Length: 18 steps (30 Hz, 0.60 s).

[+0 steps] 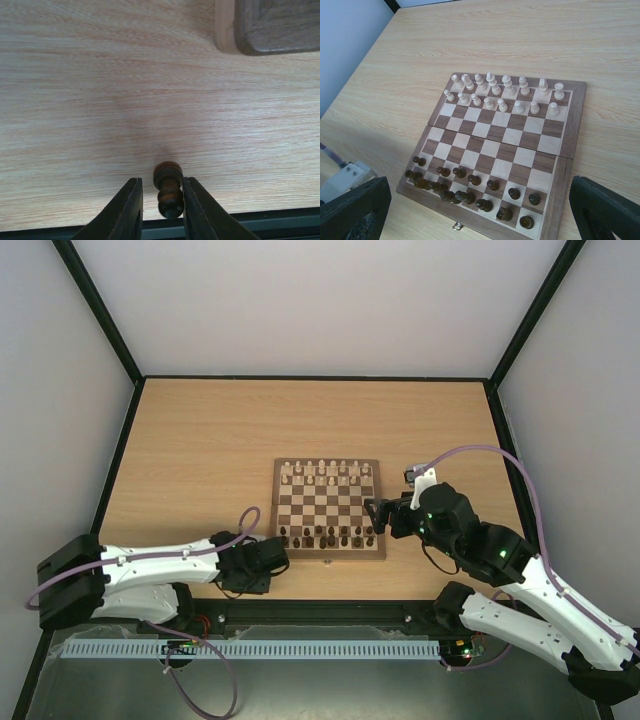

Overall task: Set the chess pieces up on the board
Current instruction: Pick up the chess piece at the center of the board.

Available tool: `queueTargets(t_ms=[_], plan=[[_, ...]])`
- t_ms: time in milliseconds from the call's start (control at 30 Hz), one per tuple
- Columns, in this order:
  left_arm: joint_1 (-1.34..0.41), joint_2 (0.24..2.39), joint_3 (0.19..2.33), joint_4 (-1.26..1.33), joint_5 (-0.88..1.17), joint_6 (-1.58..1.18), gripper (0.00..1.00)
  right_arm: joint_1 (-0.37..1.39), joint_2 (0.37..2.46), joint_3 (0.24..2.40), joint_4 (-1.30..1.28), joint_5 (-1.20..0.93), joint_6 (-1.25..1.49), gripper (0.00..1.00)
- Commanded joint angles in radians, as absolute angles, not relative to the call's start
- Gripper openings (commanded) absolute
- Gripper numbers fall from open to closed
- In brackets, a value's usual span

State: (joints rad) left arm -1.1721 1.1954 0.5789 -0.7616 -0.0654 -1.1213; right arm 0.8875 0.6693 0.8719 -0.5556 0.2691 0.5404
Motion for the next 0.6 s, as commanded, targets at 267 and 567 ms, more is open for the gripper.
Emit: queueTargets(t_ms=[267,567], plan=[[-1.162,1.276,0.791,-0.898,-0.15,-1.054,0.09,0.889,0.662,0.861,-0.545,0.266,0.526,0.99],[-1.027,1.414,1.174,-1.032,-0.25,-0.826,0.1,0.889,0.658,0.861,-0.544,0.27,0.525,0.99]])
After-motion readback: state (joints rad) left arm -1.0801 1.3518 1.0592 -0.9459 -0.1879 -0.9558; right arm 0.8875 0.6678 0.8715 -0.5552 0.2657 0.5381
